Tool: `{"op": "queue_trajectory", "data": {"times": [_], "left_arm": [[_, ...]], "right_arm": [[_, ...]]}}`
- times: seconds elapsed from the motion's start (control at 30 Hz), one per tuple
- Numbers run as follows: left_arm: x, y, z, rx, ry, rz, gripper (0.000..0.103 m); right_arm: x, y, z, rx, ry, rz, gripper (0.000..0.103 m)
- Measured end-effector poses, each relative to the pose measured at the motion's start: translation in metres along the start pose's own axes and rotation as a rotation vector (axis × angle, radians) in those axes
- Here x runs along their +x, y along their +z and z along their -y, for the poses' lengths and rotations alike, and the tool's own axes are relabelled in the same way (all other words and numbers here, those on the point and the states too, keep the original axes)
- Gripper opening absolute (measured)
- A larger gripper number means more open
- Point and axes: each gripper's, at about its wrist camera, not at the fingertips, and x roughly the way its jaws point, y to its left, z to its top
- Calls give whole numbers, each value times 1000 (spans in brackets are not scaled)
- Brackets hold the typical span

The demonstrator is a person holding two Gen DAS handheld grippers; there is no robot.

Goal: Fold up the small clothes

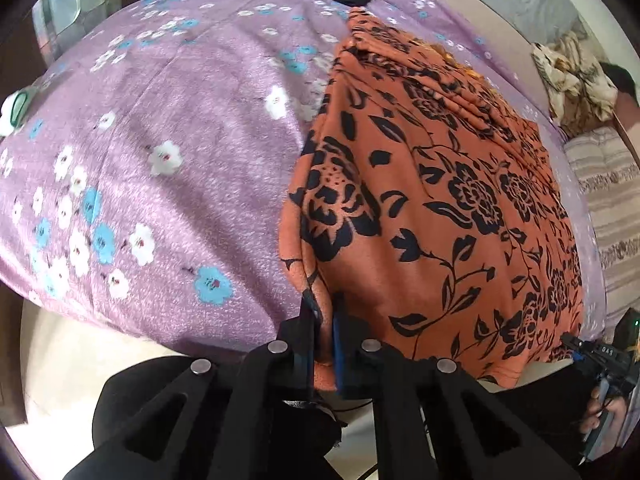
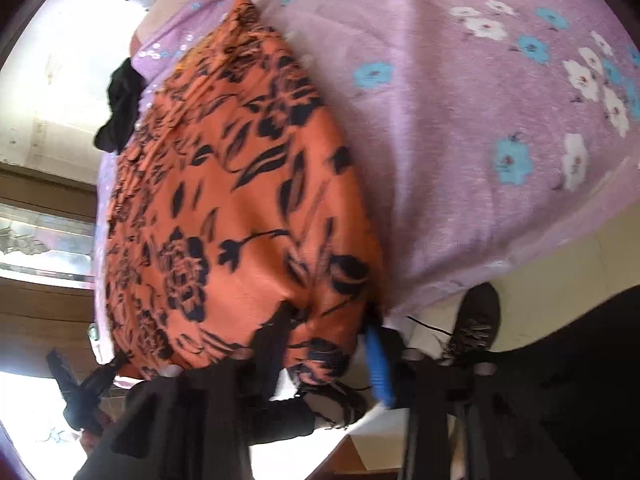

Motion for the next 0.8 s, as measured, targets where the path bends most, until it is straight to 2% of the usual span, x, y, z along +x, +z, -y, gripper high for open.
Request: {"op": "queue_trajectory", "data": {"times": [0.03, 0.07, 0.2, 0.4, 0.53, 0.67, 0.8], "left_arm": [[-1, 1, 4, 17, -9, -3, 7], [-2, 2, 9, 30, -20, -7, 6], [-19, 10, 37, 113, -79, -30, 6], [-77, 41, 92, 203, -173, 70, 6], [-107, 56, 103, 195, -217, 118, 6], [-127, 71, 120, 197, -220, 168, 6], [-140, 82, 127, 194, -249, 195, 6]], "right_arm": [[-4, -2, -3, -20, -18, 14, 12], [-7, -2, -4, -40, -22, 22, 10], [-29, -10, -19, -86, 35, 86, 8], [-64, -9, -29, -78, 162, 145, 8], [-90, -7, -41, -73, 229, 192, 7], [-111, -9, -46, -75, 263, 228, 7], [-120, -9, -43, -53, 295, 232, 7]]}}
